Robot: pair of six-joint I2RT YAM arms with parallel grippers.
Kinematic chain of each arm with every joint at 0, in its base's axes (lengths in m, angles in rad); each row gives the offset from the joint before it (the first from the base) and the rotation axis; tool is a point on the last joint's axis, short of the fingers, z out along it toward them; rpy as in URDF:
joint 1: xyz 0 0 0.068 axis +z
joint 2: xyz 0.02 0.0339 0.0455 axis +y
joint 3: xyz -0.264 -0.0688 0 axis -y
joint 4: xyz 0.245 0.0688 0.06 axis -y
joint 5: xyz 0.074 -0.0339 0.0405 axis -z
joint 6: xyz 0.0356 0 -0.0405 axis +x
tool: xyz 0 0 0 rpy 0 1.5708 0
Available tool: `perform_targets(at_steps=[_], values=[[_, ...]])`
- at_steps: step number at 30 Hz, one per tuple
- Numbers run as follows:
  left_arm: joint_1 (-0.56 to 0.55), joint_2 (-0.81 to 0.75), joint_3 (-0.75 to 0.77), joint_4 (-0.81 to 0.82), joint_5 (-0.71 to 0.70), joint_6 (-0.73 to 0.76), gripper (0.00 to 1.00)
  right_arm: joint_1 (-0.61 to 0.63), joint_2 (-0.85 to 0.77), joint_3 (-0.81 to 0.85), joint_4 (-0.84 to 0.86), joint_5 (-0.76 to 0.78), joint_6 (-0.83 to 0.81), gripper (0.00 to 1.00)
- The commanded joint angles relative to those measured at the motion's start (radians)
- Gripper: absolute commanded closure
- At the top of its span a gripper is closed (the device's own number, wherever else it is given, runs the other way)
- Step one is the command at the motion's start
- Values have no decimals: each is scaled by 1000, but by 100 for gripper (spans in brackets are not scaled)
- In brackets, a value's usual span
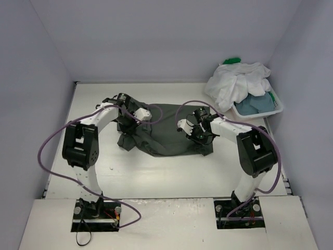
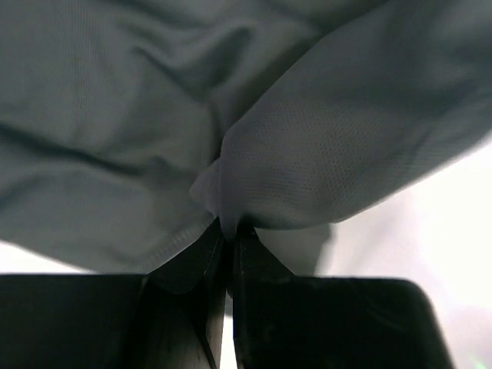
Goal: Fold and stack the t-shirts
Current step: Flatten out the crumpled T-shirt at the center of the board.
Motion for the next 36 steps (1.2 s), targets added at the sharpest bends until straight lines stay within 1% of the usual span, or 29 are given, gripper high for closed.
perform_targets(at_steps=[1,3,5,6,7,8,9,10,11,13,14,19,20,23,26,30,36], values=[[3,51,64,134,-123,-68,100,-22,45,55,65,21,7,100],[5,105,80,169,-160,-85,99,-31,82,59,100,39,16,100],[5,145,88,219,-223,-106,90,-45,111,63,140,73,36,98],[5,154,94,245,-244,-117,84,-51,119,66,149,87,44,95],[5,162,94,258,-278,-125,78,-55,133,66,169,108,50,89],[5,165,94,271,-292,-135,66,-63,139,71,181,122,71,85],[5,165,88,297,-307,-154,62,-66,141,69,195,139,81,80],[5,161,84,300,-317,-157,58,-68,136,69,200,142,87,78],[5,139,75,306,-321,-158,50,-71,131,60,207,148,99,76],[3,101,32,337,-324,-162,47,-71,107,49,220,162,113,73],[3,55,19,338,-312,-162,43,-71,95,43,221,163,116,72],[3,-92,-42,334,-266,-191,40,-71,-3,8,226,182,156,68],[3,-140,-57,331,-257,-195,40,-71,-20,3,224,182,162,68],[2,-216,-82,308,-228,-211,39,-69,-88,-13,214,171,181,67],[-1,-270,-100,286,-209,-224,39,-68,-145,-24,189,154,191,68],[-4,-310,-126,268,-186,-249,39,-63,-200,-32,129,92,191,68],[-15,-333,-185,275,-162,-267,39,-37,-198,-73,112,70,181,68]])
